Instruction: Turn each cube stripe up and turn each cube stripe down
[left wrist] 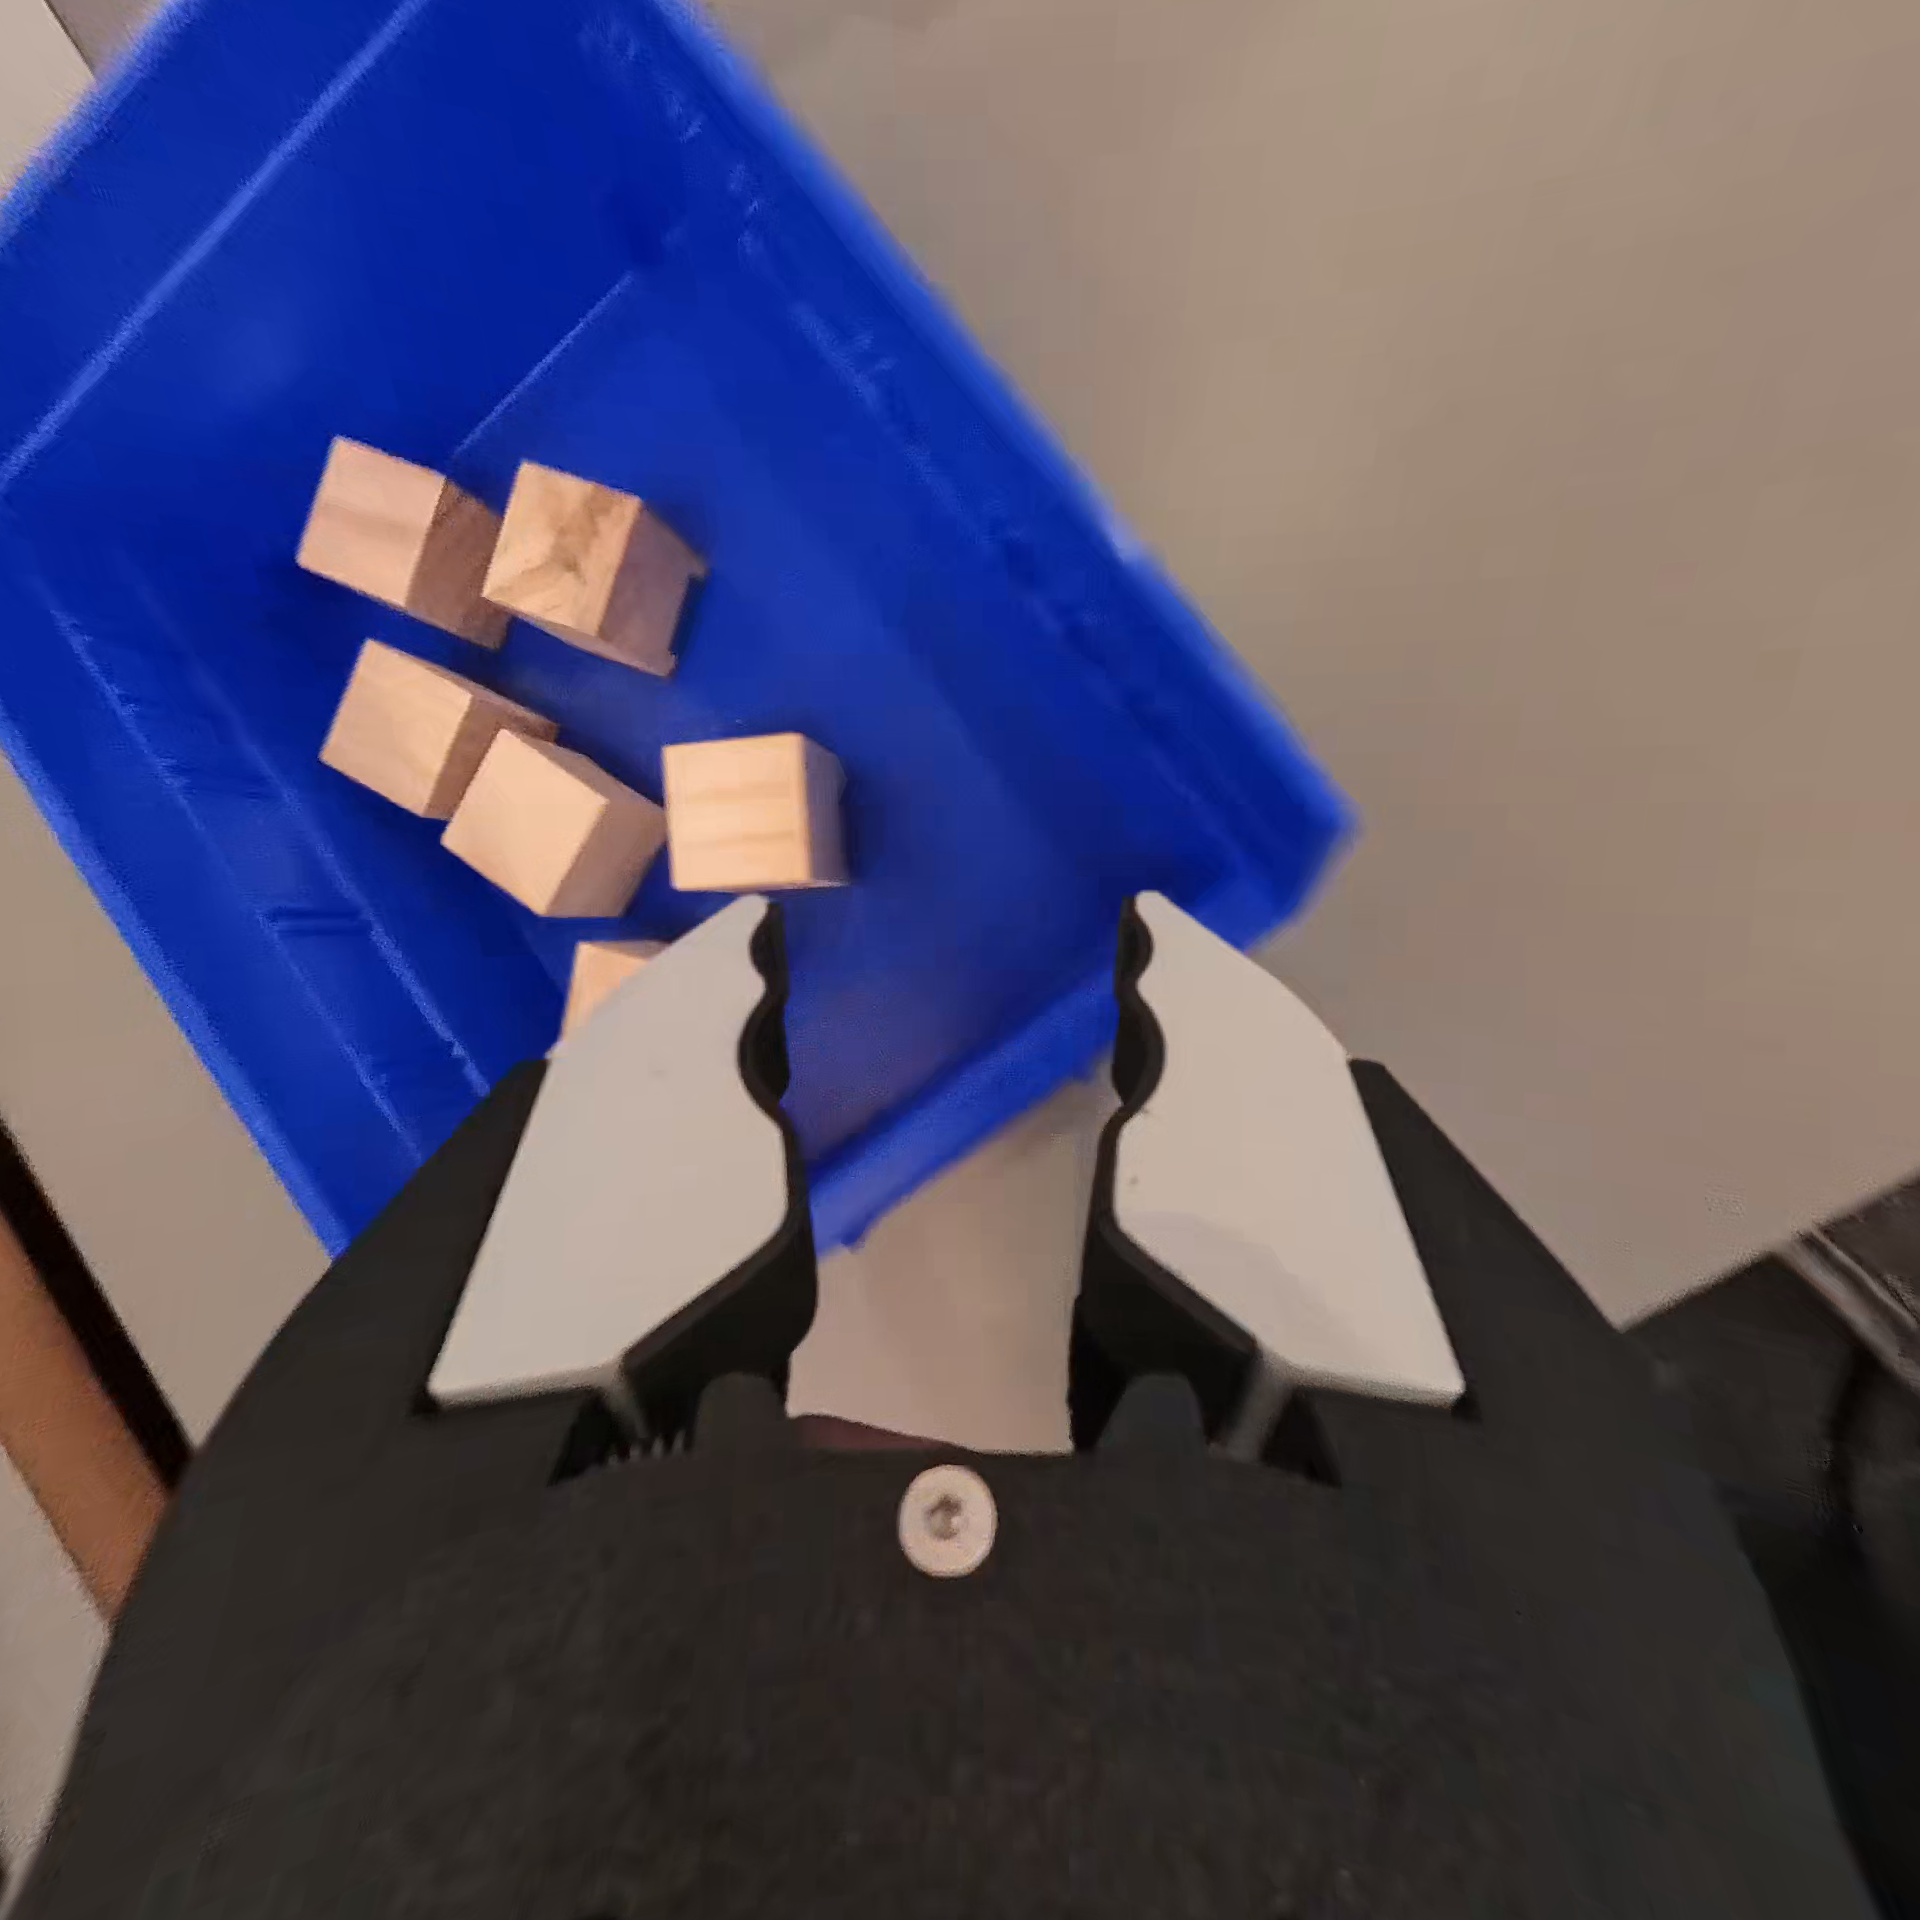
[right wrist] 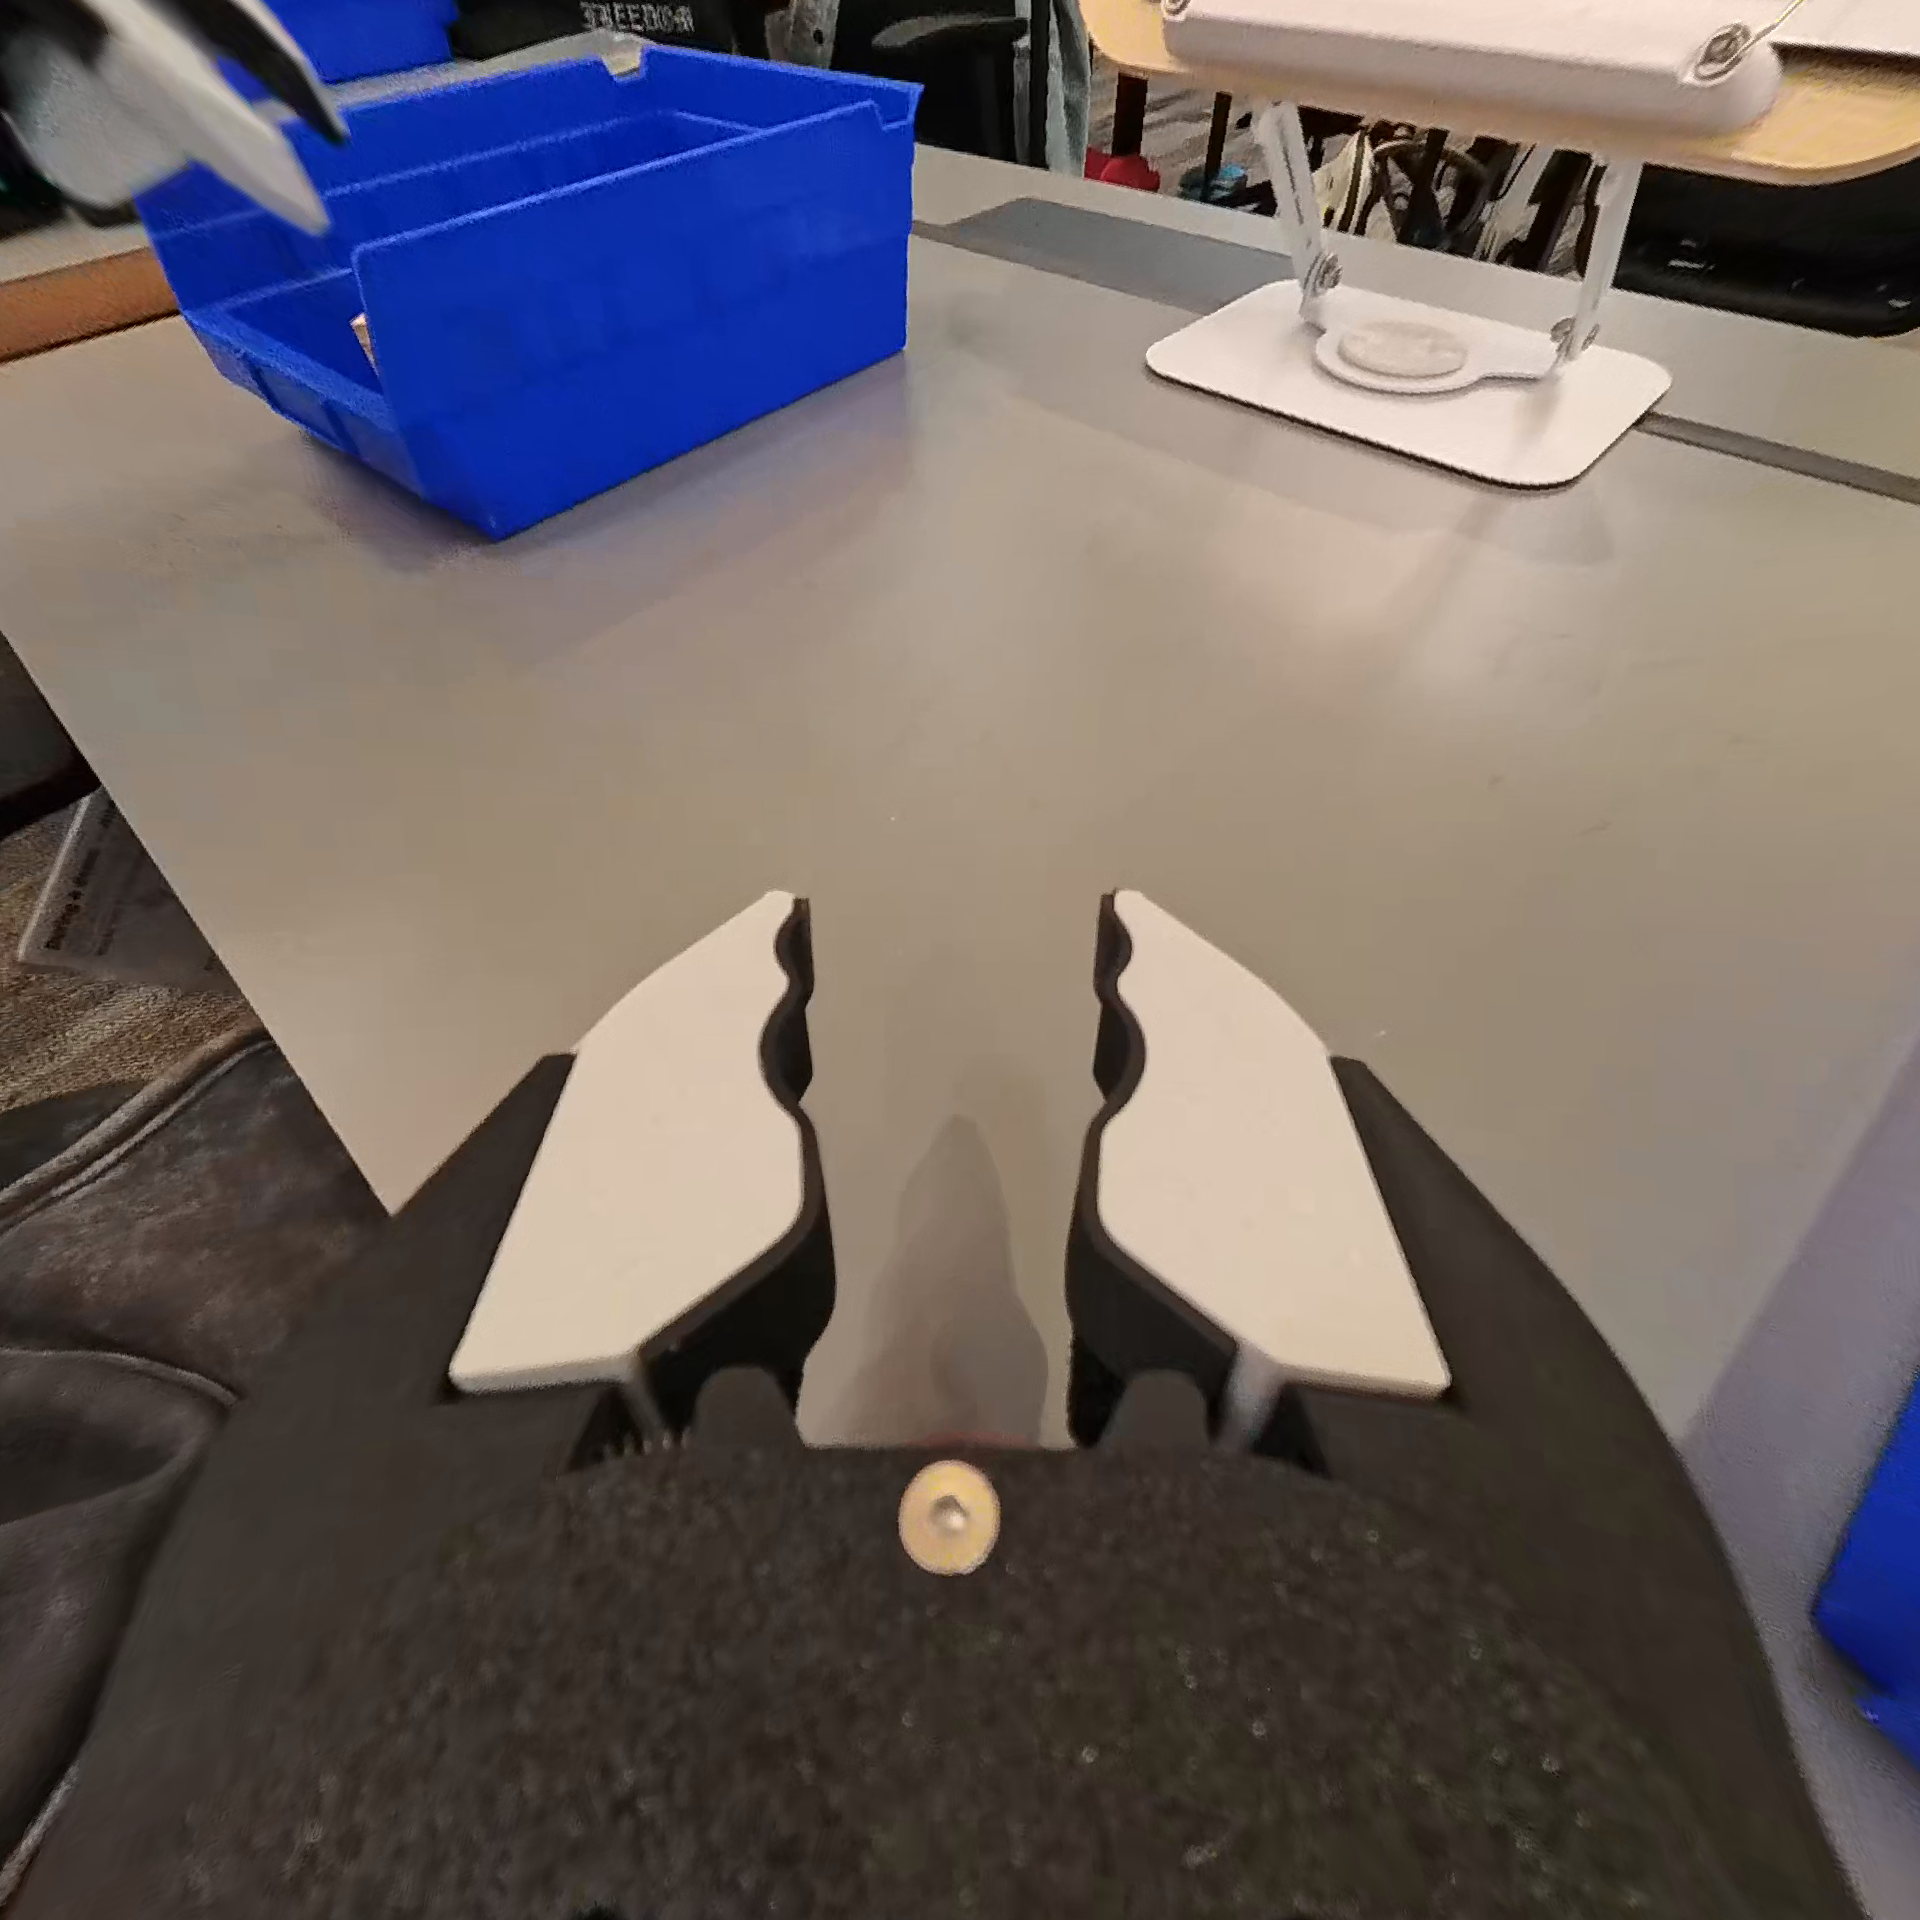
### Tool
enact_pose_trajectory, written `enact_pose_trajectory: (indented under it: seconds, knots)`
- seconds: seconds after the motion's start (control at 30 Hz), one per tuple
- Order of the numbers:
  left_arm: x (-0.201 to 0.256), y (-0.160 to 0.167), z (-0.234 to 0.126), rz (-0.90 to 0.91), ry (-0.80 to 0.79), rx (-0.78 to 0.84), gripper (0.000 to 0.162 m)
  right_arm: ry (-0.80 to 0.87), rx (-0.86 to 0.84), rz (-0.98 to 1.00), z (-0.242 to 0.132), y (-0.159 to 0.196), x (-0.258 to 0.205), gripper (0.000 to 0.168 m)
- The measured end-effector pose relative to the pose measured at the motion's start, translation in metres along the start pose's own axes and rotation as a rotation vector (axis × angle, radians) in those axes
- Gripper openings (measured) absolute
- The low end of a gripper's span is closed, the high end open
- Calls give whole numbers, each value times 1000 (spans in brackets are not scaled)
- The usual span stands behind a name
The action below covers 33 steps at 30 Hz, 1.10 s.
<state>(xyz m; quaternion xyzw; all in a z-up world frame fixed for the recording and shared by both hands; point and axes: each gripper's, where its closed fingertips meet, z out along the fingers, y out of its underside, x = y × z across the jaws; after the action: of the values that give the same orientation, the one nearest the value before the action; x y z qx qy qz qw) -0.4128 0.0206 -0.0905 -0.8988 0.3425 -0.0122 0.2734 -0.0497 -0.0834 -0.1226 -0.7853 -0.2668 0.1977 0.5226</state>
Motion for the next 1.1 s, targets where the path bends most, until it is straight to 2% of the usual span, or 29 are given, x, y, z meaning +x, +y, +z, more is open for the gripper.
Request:
enact_pose_trajectory:
  seconds: [0.07,0.13,0.27,0.37,0.5,0.57,0.63,0.77,0.93,1.1]
  knots:
    - [-23,4,33,-56,72,-91,59,8,1,0,-2,0,2,52]
    - [-40,12,61,-76,80,-182,60,15,8,9,-4,-1,5,51]
    - [-53,18,93,-64,88,-253,53,9,25,55,-6,-2,13,50]
    - [-53,15,100,-70,120,-255,44,-36,16,116,-3,2,13,50]
    - [-49,14,82,-64,169,-249,44,-76,21,167,-3,1,11,49]
    - [-52,7,64,-80,164,-183,45,-60,30,150,-5,-1,13,48]
    - [-45,-12,40,-130,210,-45,45,-38,27,120,-6,-2,17,48]
    - [13,-84,-15,-275,526,349,44,-77,48,136,2,-14,19,48]
    - [124,-164,-50,-348,969,632,44,-417,88,394,32,-55,1,55]
    - [198,-208,-39,-436,1186,723,44,-788,154,714,42,-114,-25,71]
